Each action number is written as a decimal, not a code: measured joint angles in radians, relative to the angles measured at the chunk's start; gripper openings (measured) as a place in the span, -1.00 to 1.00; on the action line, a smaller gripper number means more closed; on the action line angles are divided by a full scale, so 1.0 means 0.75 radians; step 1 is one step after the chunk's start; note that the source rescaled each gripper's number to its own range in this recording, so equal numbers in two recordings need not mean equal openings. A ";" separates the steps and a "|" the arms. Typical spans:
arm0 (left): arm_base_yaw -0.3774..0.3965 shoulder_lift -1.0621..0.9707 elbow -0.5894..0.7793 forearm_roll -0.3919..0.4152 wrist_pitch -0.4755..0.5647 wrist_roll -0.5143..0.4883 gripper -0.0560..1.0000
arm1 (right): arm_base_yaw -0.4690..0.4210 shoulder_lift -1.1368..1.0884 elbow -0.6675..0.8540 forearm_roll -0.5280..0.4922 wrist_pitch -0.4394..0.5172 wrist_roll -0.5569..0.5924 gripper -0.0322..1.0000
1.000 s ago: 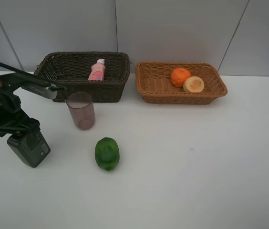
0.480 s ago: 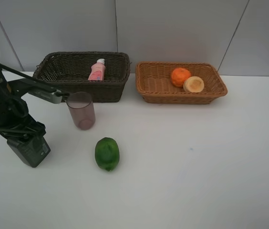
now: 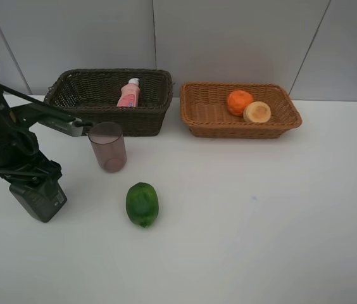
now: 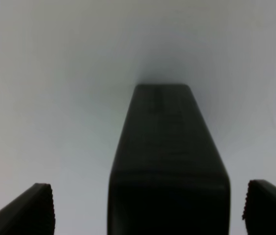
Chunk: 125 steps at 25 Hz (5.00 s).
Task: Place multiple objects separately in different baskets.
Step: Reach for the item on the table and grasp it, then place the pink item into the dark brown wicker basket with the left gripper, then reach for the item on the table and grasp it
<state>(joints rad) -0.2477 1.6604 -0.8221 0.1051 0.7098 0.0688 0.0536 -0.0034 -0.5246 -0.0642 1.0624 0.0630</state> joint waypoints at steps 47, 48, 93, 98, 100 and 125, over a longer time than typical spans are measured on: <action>0.000 -0.199 -0.272 -0.034 0.270 -0.007 0.02 | 0.000 0.000 0.000 0.000 0.000 0.000 0.43; 0.000 -0.200 -0.315 -0.034 0.296 -0.010 0.02 | 0.000 0.000 0.000 0.000 0.000 0.000 0.43; 0.029 0.624 -1.182 0.236 -0.123 -0.363 0.02 | 0.000 0.000 0.000 0.000 -0.001 0.001 0.43; 0.029 0.666 -1.182 0.236 -0.127 -0.363 0.02 | 0.000 0.000 0.000 0.000 -0.001 0.001 0.43; 0.029 0.677 -1.182 0.234 -0.115 -0.363 0.02 | 0.000 0.000 0.000 0.000 -0.001 0.001 0.43; 0.030 0.683 -1.187 0.230 -0.163 -0.250 0.98 | 0.000 0.000 0.000 0.000 -0.001 0.001 0.43</action>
<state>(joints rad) -0.2248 2.1729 -1.7120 0.2774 0.5874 -0.1191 0.0536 -0.0034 -0.5246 -0.0642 1.0616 0.0638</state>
